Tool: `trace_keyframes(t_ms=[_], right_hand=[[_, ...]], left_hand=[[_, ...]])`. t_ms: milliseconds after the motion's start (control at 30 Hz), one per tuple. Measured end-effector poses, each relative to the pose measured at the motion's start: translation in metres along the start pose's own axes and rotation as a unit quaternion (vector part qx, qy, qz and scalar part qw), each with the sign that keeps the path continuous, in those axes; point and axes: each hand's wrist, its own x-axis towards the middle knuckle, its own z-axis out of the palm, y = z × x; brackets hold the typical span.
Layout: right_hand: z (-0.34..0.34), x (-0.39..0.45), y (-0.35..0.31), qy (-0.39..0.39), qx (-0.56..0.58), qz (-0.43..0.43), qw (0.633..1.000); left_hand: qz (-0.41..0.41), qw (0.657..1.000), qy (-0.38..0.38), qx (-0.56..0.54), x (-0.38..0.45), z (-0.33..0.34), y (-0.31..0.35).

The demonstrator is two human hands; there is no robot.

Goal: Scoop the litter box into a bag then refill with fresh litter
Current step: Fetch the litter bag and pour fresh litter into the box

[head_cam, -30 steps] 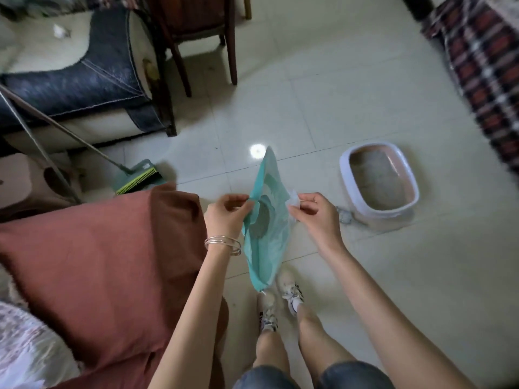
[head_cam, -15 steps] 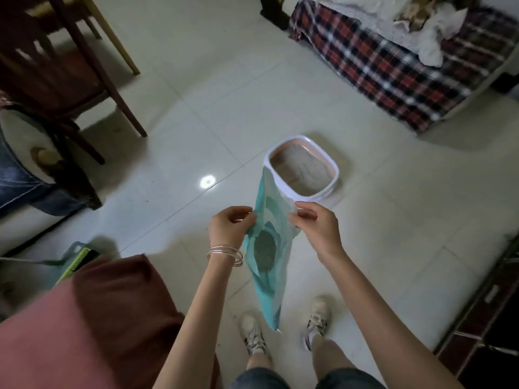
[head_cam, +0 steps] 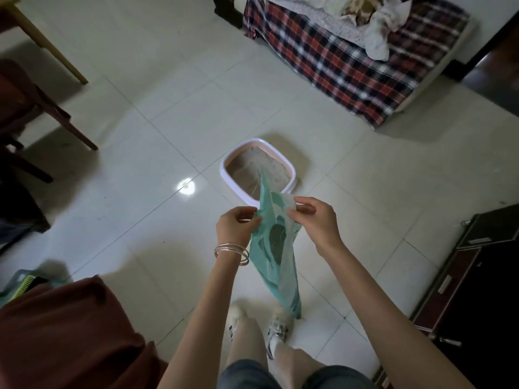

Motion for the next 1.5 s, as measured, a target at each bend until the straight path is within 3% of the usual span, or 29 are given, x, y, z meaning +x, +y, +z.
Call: trace_keyframes(t_ms=[300,767,1133,1400,1500], right_hand=[[-0.042,0.078,-0.008,0.025,-0.004,0.036,0.999],[-0.028,0.217,0.005,-0.018,-0.049,0.112,0.992],[0.000,0.350,0.066,-0.105,-0.119,0.118,0.980],[0.027,0.413,0.134,-0.089,-0.124,0.140,0.978],[0.034,0.429,0.145,-0.070,-0.071,0.137,0.986]], left_hand=[[0.005,1.000,-0.015,0.010,0.059,0.058,0.030],[-0.048,0.998,0.003,0.037,0.194,0.109,0.034],[-0.122,0.990,0.063,0.023,0.291,0.182,-0.015],[-0.122,0.989,0.083,0.006,0.352,0.219,-0.074],[-0.101,0.992,0.081,-0.010,0.366,0.222,-0.092]])
